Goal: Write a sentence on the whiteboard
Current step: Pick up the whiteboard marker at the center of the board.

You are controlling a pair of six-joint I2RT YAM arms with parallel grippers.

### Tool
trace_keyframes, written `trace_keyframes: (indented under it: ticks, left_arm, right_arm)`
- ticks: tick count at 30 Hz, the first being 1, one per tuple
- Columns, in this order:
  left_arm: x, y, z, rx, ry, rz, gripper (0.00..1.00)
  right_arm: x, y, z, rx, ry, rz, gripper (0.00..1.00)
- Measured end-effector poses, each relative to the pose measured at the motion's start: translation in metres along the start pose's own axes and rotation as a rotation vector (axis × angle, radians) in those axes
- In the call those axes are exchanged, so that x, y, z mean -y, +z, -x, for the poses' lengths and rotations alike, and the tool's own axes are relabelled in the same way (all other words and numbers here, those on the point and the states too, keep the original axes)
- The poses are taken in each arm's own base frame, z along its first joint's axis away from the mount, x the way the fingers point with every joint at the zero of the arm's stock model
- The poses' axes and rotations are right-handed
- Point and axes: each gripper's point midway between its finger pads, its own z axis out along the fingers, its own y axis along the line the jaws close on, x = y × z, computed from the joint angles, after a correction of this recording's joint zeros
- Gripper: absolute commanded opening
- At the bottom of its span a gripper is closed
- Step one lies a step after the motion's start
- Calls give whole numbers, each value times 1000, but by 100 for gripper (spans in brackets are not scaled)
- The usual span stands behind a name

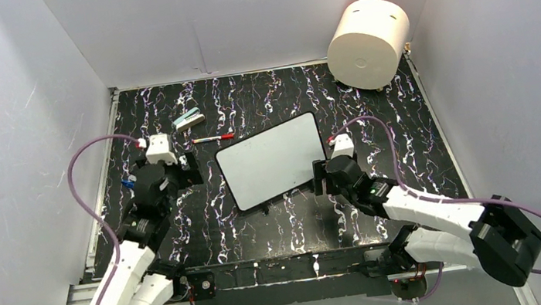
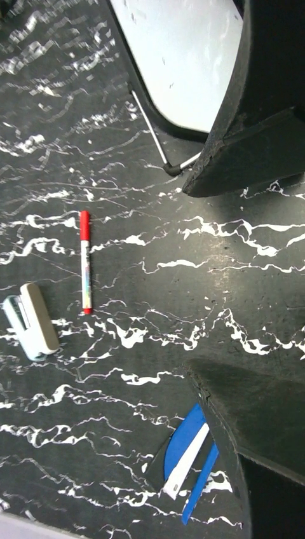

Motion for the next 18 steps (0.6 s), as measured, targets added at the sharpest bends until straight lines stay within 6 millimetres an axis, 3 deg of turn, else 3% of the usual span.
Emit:
trace_keyframes:
  ticks: [11, 18]
  left_arm:
    - [-5, 57, -22, -285, 74, 49, 91]
    - [-17, 99, -9, -365, 38, 8, 89]
  right_arm:
    - [3, -35, 34, 82, -17, 30, 98]
    - [9, -62, 59, 162, -29, 39, 99]
